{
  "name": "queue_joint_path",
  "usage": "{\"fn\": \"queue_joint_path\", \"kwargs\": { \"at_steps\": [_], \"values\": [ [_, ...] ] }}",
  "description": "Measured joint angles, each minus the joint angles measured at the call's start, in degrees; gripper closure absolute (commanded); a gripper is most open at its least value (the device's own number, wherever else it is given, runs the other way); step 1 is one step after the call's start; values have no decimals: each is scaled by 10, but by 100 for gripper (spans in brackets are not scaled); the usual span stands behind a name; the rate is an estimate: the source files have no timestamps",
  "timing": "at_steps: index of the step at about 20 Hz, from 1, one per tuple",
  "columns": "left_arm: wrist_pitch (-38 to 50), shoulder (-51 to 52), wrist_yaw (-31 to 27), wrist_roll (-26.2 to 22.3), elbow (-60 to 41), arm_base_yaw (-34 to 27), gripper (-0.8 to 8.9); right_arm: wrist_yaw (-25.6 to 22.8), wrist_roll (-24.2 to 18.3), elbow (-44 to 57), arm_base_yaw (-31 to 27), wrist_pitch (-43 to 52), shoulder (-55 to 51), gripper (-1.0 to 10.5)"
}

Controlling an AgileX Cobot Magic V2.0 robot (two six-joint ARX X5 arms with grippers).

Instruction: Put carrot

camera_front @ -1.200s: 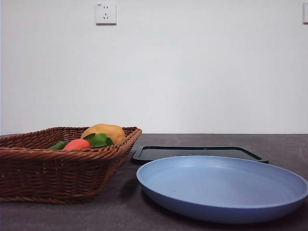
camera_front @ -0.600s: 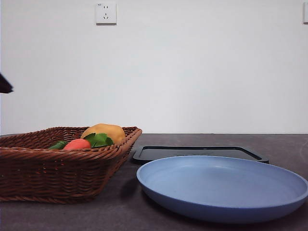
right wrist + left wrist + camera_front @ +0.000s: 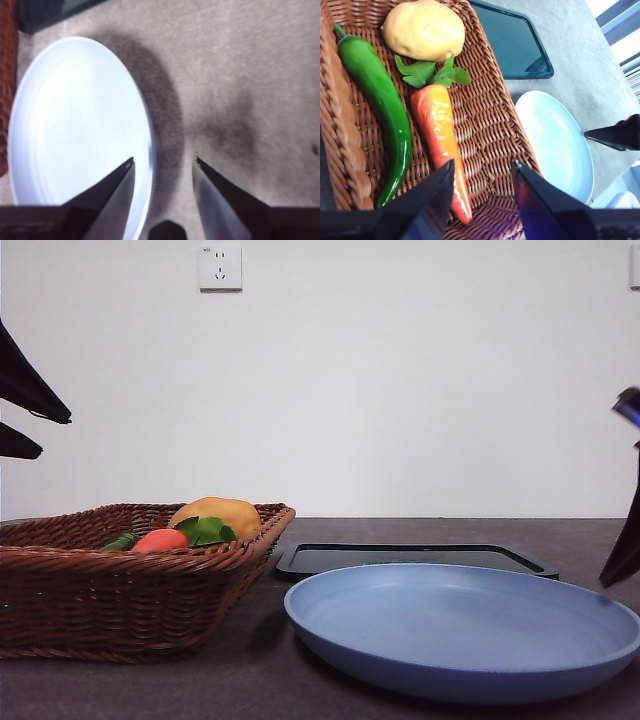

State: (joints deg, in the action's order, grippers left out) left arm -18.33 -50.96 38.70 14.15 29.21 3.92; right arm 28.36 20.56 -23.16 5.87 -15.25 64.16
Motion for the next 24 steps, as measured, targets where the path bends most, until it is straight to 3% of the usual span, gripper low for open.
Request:
{"fn": "queue_joint_path", "kwargs": {
  "at_steps": [8, 10, 14, 19, 24],
  "values": [
    [0, 0, 0, 0, 0, 0, 600, 5, 16, -1, 20, 43, 72, 945],
    [0, 0, 0, 0, 0, 0, 546, 5, 22, -1, 20, 43, 72, 943],
    [17, 0, -5, 0, 0, 14, 538, 0, 32, -1, 20, 26, 48, 943],
    [9, -20, -140, 0, 43, 93, 538, -4, 36, -1, 20, -23, -31, 943],
    [-28, -141, -231, -7, 114, 175, 538, -20, 37, -1, 20, -25, -76, 943]
  ]
}}
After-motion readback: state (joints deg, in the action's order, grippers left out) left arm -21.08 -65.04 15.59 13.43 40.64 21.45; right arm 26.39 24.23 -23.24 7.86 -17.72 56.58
